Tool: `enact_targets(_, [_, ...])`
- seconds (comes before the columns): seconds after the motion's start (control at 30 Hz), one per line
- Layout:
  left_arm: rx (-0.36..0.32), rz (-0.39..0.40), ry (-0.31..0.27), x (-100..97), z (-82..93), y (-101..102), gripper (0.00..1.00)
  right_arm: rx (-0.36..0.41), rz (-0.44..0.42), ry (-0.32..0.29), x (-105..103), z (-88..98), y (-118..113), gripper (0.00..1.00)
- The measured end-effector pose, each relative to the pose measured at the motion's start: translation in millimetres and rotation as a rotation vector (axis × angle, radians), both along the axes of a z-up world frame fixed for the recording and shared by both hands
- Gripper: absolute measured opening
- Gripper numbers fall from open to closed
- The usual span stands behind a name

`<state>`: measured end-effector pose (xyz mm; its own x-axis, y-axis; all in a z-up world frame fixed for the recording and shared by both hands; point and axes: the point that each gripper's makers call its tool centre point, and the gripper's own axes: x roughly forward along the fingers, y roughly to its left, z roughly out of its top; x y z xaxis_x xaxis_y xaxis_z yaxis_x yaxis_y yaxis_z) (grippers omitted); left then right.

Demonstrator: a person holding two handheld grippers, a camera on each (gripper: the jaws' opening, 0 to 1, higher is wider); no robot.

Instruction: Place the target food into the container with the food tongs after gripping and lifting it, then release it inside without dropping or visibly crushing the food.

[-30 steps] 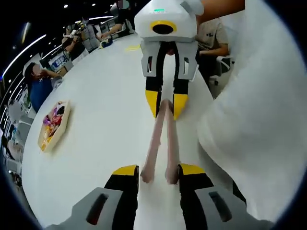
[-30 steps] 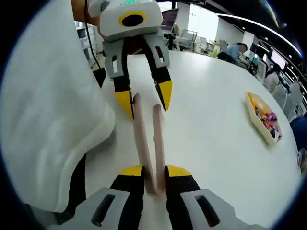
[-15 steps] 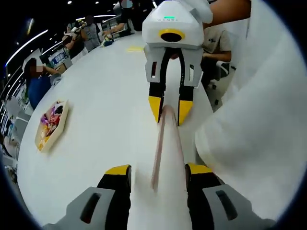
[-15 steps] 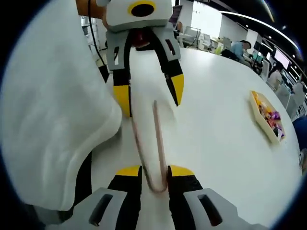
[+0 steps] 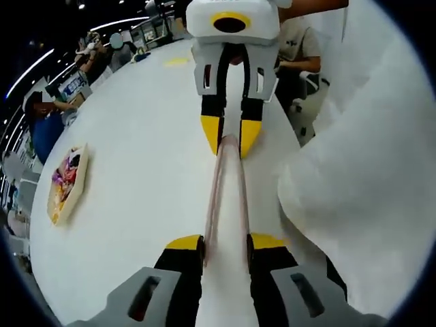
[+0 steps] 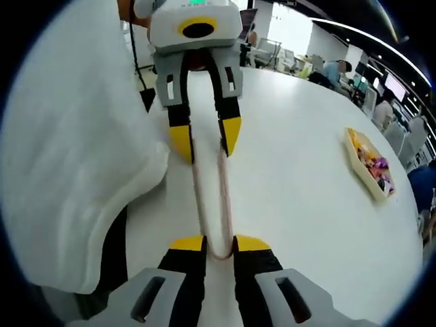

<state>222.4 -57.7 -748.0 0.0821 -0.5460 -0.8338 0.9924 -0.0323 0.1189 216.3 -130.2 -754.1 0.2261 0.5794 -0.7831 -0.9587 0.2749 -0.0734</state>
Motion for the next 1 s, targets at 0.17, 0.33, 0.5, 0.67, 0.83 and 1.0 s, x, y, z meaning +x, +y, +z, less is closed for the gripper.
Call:
enact_targets(0.17, [-0.005,0.009,-0.016,16.4,-0.3,-5,0.25,0.002,-0.003,0.003,18,-7.7,-4,0.14])
enact_targets(0.33, [0.008,-0.02,-0.023,10.1,-6.9,-3,0.28,0.02,0.025,0.028,10,-8.6,-5,0.15])
enact_targets(0.5, [-0.122,0.036,0.012,3.9,0.5,-10,0.47,0.023,0.01,0.037,6,-4.6,-5,0.15])
enact_targets(0.67, [-0.245,0.233,0.031,1.7,22.5,-4,0.72,0.187,-0.09,0.047,1,19.5,-13,0.26])
enact_targets(0.83, [-0.333,0.421,0.033,-6.1,43.3,11,0.82,0.306,-0.226,0.031,6,36.1,-30,0.45])
enact_targets(1.0, [-0.457,0.601,0.059,-4.0,62.0,21,0.93,0.379,-0.351,-0.032,16,51.2,-37,0.61])
